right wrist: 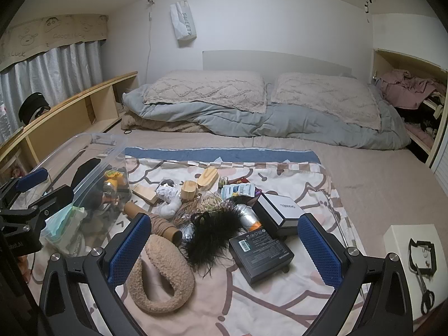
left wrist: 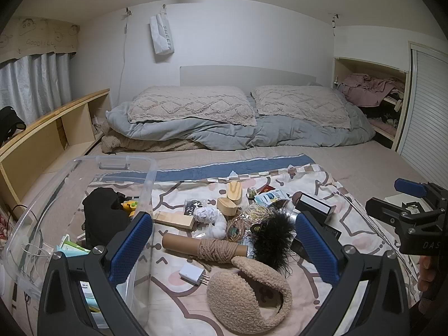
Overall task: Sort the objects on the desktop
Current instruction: 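Move both tools toward the pile of items on the bed, then close the right tool on the black feather puff while the left tool approaches the beige headband, then close the left tool on the beige fuzzy headband while the right tool holds the feather puff, then lift the beige headband with the left tool while the right tool lifts the feather puff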
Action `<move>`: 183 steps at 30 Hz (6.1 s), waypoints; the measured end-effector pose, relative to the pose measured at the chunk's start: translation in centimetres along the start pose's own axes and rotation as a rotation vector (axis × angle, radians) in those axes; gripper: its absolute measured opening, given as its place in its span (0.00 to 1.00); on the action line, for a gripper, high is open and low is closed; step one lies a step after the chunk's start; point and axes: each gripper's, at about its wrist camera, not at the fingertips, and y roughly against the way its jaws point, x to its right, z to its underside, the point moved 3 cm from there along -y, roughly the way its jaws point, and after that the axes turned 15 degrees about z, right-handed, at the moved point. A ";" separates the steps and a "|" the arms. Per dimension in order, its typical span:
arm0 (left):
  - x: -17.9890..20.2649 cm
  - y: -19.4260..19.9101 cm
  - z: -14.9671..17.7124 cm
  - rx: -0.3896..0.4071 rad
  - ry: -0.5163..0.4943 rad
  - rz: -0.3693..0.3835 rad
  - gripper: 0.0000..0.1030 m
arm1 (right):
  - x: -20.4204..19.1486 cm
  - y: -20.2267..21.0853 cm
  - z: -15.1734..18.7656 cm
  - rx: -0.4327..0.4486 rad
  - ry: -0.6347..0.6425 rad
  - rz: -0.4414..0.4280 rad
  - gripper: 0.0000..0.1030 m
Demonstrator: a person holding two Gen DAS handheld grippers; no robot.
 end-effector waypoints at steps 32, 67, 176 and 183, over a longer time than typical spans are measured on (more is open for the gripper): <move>-0.2 -1.0 3.0 -0.123 0.002 -0.012 1.00 | 1.1 -1.4 -0.1 -0.062 0.013 -0.019 1.00; 0.2 -13.1 15.4 -0.648 -0.207 -0.007 1.00 | -6.1 -16.3 1.7 -0.321 0.204 -0.149 0.78; 4.3 -10.7 16.3 -0.740 0.159 0.382 0.29 | 4.6 -13.4 2.4 -0.438 -0.104 -0.126 0.23; 1.1 -12.9 15.6 -0.709 0.242 0.263 0.29 | 5.4 -11.5 4.8 -0.478 -0.034 -0.207 0.23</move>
